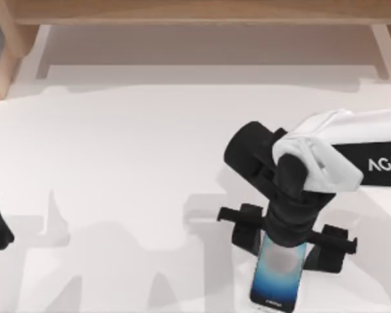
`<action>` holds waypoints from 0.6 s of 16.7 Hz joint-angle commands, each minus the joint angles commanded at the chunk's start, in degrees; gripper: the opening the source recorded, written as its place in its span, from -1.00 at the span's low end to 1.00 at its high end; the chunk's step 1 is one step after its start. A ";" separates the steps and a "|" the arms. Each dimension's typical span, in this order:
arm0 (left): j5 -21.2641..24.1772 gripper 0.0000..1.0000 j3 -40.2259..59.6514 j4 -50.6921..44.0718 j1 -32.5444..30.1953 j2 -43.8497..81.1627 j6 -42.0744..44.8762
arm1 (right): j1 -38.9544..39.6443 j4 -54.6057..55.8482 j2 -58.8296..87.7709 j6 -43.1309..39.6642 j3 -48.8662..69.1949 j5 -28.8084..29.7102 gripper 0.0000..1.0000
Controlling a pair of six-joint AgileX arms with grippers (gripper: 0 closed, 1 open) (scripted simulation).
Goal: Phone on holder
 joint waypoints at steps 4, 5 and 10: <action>0.00 1.00 0.00 0.00 0.00 0.00 0.00 | 0.00 0.00 0.00 0.00 0.00 0.00 -1.00; 0.00 1.00 0.00 0.00 0.00 0.00 0.00 | 0.00 0.00 0.00 0.00 0.00 0.00 -1.00; 0.00 1.00 0.00 0.00 0.00 0.00 0.00 | -0.11 -4.51 -3.78 -0.94 1.48 1.14 -1.00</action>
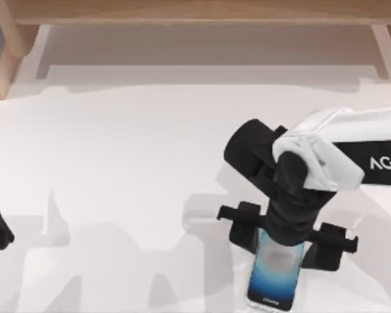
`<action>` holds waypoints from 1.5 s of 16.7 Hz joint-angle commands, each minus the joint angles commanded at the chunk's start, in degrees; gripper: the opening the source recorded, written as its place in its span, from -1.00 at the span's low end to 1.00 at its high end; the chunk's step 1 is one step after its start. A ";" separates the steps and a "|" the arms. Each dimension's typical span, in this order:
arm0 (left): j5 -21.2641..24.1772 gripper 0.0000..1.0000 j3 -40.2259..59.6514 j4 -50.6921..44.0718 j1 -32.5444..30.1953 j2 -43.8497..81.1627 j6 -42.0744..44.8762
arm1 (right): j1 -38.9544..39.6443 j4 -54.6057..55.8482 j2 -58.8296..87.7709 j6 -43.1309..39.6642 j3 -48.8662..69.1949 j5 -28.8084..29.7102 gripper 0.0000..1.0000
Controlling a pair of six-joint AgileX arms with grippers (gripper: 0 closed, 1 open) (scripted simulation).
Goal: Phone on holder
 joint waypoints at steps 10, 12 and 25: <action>0.00 1.00 0.00 0.00 0.00 0.00 0.00 | -0.47 -3.01 -1.96 -0.34 1.90 -0.01 -1.00; 0.00 1.00 0.00 0.00 0.00 0.00 0.00 | -2.89 -1.23 -3.99 -2.33 3.17 0.09 -1.00; 0.00 1.00 0.00 0.00 0.00 0.00 0.00 | -33.96 23.08 -26.76 -32.61 1.09 -3.63 -1.00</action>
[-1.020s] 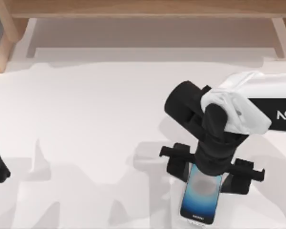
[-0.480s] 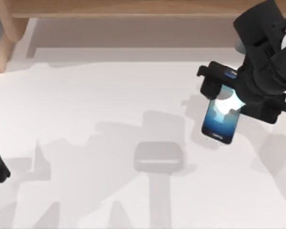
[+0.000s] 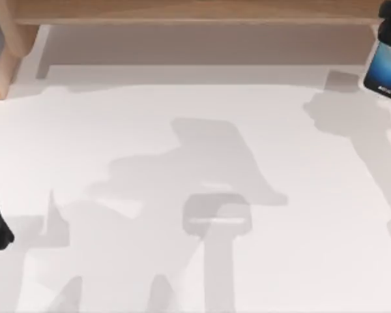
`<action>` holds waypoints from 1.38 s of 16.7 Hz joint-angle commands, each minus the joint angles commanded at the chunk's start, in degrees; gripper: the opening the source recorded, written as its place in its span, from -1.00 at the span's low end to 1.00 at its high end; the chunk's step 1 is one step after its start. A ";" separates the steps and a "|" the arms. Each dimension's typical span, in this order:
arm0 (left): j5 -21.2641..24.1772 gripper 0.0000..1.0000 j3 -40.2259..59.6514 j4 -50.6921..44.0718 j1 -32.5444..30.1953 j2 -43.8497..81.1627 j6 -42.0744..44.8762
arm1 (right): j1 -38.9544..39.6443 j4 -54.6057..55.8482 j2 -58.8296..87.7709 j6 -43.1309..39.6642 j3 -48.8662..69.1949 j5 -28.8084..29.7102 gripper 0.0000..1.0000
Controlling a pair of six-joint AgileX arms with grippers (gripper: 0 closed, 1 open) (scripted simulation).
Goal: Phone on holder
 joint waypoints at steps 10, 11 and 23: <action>0.00 1.00 0.00 0.00 0.00 0.00 0.00 | -17.59 15.66 -8.41 -17.43 -10.66 -3.56 -1.00; 0.00 1.00 0.00 0.00 0.00 0.00 0.00 | -19.06 16.96 -8.93 -18.75 -12.11 -3.83 -1.00; 0.00 1.00 0.00 0.00 0.00 0.00 0.00 | -30.83 27.26 -14.84 -30.87 -30.19 -6.80 -1.00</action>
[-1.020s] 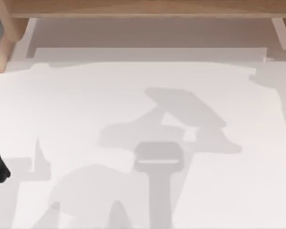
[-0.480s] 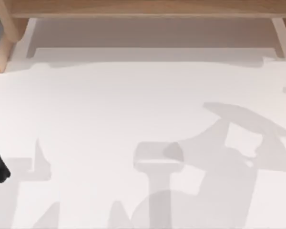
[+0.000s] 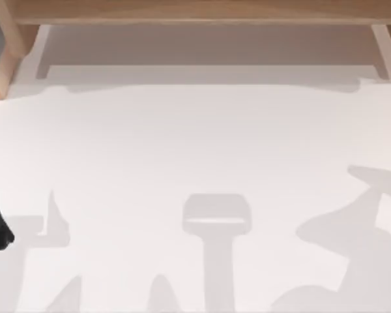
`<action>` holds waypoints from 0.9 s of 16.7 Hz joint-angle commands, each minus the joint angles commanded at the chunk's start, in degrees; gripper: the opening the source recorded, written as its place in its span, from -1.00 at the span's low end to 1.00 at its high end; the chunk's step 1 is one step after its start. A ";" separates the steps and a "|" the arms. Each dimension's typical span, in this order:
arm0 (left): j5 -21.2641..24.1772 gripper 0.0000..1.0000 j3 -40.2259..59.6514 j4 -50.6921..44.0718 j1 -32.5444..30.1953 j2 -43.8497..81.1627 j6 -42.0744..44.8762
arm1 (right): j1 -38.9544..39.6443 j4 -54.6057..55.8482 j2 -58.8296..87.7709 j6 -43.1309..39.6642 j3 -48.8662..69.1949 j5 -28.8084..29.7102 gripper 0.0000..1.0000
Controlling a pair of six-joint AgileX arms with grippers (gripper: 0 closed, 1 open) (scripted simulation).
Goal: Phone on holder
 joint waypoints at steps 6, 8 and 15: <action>0.00 1.00 0.00 0.00 0.00 0.00 0.00 | 0.10 0.00 0.14 0.04 -0.16 0.04 -1.00; 0.00 1.00 0.00 0.00 0.00 0.00 0.00 | 0.13 0.23 0.21 -0.18 0.18 0.25 -1.00; 0.00 1.00 0.00 0.00 0.00 0.00 0.00 | 2.19 6.32 9.38 -1.05 3.07 3.00 -1.00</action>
